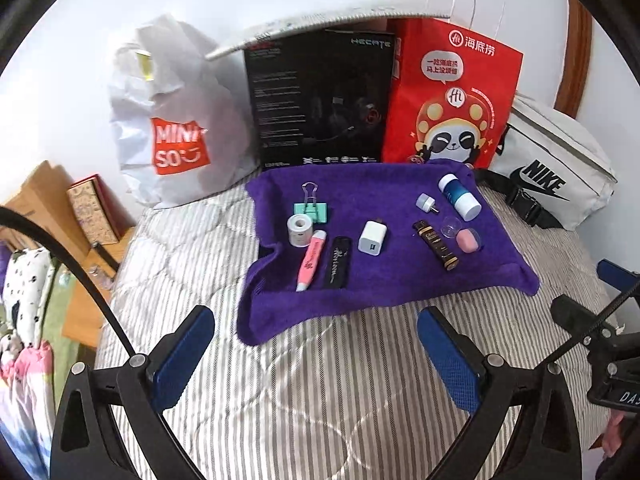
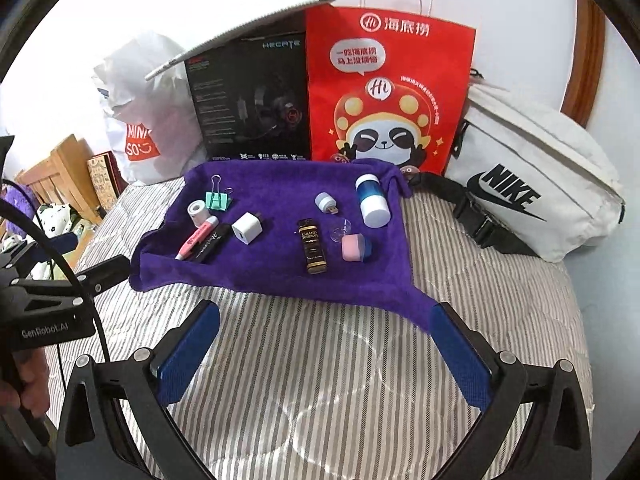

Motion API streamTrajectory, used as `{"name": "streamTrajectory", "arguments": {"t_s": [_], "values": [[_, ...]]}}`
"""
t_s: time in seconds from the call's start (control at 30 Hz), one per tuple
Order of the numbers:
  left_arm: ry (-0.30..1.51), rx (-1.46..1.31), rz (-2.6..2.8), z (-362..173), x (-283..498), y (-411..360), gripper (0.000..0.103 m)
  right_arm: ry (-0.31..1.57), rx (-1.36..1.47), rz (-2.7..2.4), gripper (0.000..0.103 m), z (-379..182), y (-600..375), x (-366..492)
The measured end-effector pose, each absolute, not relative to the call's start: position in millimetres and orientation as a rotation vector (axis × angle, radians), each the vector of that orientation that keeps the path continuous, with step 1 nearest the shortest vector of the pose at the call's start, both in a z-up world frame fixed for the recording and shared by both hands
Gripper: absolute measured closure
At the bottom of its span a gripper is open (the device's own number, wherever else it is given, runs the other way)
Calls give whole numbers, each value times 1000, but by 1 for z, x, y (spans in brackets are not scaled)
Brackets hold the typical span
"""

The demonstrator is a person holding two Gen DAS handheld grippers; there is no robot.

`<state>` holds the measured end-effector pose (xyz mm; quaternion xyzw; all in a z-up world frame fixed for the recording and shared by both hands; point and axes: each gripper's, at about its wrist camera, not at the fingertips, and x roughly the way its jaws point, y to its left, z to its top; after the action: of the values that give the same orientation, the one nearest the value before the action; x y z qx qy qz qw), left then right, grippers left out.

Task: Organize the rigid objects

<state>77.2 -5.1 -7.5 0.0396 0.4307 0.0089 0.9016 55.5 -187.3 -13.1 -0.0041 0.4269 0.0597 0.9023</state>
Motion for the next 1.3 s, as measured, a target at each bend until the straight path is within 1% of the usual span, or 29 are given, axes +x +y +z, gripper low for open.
{"name": "streamTrajectory", "arguments": {"t_s": [0.37, 1.3], "values": [[864, 37, -36, 9, 49, -8, 0, 891, 37, 85, 0, -9, -203, 38], [869, 58, -18, 16, 37, -8, 0, 883, 37, 39, 0, 0, -214, 25]]}}
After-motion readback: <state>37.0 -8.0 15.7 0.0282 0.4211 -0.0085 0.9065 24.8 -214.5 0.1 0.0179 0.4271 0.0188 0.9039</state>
